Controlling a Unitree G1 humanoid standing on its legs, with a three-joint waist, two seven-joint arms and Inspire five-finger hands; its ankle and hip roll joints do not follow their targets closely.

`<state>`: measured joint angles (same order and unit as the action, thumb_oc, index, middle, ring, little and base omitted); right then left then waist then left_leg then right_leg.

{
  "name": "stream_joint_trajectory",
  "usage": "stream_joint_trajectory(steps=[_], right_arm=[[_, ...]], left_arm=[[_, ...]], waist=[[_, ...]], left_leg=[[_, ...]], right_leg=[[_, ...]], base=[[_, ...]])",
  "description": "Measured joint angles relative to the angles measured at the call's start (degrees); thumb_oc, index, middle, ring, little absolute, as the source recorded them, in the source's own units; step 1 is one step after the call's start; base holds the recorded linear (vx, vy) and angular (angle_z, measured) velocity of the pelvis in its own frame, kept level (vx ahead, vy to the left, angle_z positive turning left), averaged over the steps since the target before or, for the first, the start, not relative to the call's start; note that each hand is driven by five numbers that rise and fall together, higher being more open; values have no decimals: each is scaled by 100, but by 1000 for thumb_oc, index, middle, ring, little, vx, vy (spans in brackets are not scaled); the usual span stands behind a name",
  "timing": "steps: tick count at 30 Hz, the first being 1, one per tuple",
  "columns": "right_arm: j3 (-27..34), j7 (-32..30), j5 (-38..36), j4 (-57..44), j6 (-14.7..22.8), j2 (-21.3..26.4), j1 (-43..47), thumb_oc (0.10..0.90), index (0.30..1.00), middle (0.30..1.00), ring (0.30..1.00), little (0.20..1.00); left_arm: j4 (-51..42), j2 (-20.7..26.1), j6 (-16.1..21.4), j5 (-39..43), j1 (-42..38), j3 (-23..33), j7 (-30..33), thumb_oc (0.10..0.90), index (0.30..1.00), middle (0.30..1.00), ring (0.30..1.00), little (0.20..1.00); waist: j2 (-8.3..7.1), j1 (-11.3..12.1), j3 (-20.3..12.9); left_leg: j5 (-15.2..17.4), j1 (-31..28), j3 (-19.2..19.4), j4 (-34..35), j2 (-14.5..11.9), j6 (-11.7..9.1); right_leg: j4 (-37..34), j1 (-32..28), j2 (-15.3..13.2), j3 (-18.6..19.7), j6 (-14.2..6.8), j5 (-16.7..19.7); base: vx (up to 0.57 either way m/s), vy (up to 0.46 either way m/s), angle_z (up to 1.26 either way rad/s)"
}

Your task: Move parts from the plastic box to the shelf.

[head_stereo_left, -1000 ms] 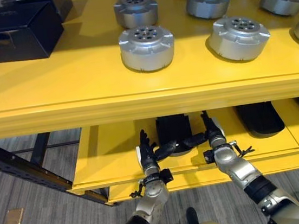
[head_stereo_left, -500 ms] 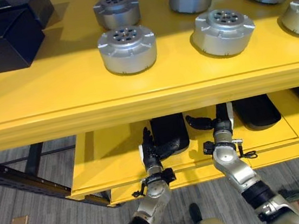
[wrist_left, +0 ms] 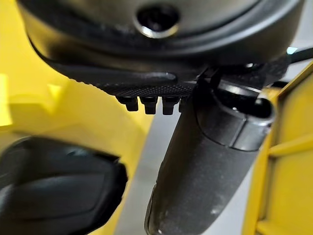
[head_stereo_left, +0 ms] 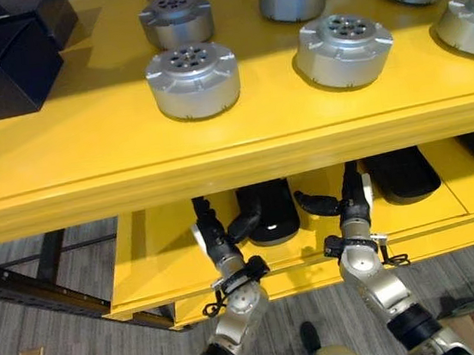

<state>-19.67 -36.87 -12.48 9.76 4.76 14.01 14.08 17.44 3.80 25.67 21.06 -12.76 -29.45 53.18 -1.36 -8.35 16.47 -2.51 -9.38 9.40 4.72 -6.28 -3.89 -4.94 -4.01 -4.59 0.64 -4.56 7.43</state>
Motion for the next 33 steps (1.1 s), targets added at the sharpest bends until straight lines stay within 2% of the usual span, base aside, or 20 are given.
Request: stream_joint_trajectory(steps=[4,12,17,21,22,25,26,27,28,30,33], right_arm=[[-41,-3,1,-52,91,-3,-53,900,1000,1000,1000,1000],[-118,11,0,-52,166,8,-86,900,1000,1000,1000,1000],[-112,171,1,-430,316,63,-348,900,1000,1000,1000,1000],[-102,423,-2,-986,401,231,-770,900,1000,1000,1000,1000],[-55,608,-2,-1201,431,333,-958,900,1000,1000,1000,1000],[-30,711,-3,-1204,479,339,-973,900,1000,1000,1000,1000],[40,867,-31,-1254,480,364,-1086,900,1000,1000,1000,1000],[209,1175,-89,-1561,484,556,-1363,900,1000,1000,1000,1000],[333,1396,-136,-1950,487,776,-1711,900,1000,1000,1000,1000],[578,1732,-281,-1976,485,982,-1961,900,1000,1000,1000,1000],[749,2213,-583,-1832,430,1104,-2054,900,1000,1000,1000,1000]], left_arm=[[-160,53,112,-396,-3,25,262,900,1000,1000,1000,1000],[-244,197,232,-676,-16,71,500,900,1000,1000,1000,1000],[-268,238,343,-664,-4,190,300,900,1000,1000,1000,1000],[-793,497,337,-342,295,262,-789,900,1000,1000,1000,1000],[-1114,668,305,-70,562,245,-1477,900,1000,1000,1000,1000],[-1128,709,206,132,640,251,-1908,900,1000,1000,1000,1000],[-1153,756,148,288,770,305,-2278,900,1000,1000,1000,1000],[-1392,972,27,560,1027,315,-3028,900,1000,1000,1000,1000],[-1911,1387,-93,784,1547,314,-3620,900,1000,1000,1000,1000],[-2034,1759,-161,1063,2061,357,-4310,900,1000,1000,1000,1000],[-1848,1834,-352,1475,2279,608,-4978,900,1000,1000,1000,1000]], waist=[[1,-8,-1],[4,-57,-3],[7,-63,-5],[12,-57,-7],[19,-42,-11],[21,-32,-12],[44,2,-12],[108,87,-40],[178,55,-61],[246,60,-93],[258,85,-101]], left_leg=[[0,-2,1,0,1,0],[0,-11,2,0,3,0],[0,-8,-2,0,2,0],[0,0,-4,2,4,1],[1,27,-5,3,6,2],[2,43,-1,2,14,4],[-2,49,-15,2,39,6],[4,83,2,9,25,10],[14,152,-11,25,33,26],[2,153,-9,2,39,20],[48,155,-9,23,51,79]], right_leg=[[0,0,1,6,1,1],[0,0,1,25,3,9],[0,0,2,25,4,11],[-1,2,0,22,4,11],[-1,37,-4,25,6,8],[-1,65,-9,31,3,19],[0,77,-15,7,7,44],[-3,122,-15,27,8,38],[-3,173,-31,25,-3,26],[-1,172,-34,29,-3,45],[-4,171,-48,27,-14,23]], base=[[0,0,0],[0,0,0],[0,0,0],[-17,7,0],[0,0,0],[-44,54,-3],[-81,100,-7],[-33,52,-1],[-22,55,0],[-15,53,5],[-5,39,1]])
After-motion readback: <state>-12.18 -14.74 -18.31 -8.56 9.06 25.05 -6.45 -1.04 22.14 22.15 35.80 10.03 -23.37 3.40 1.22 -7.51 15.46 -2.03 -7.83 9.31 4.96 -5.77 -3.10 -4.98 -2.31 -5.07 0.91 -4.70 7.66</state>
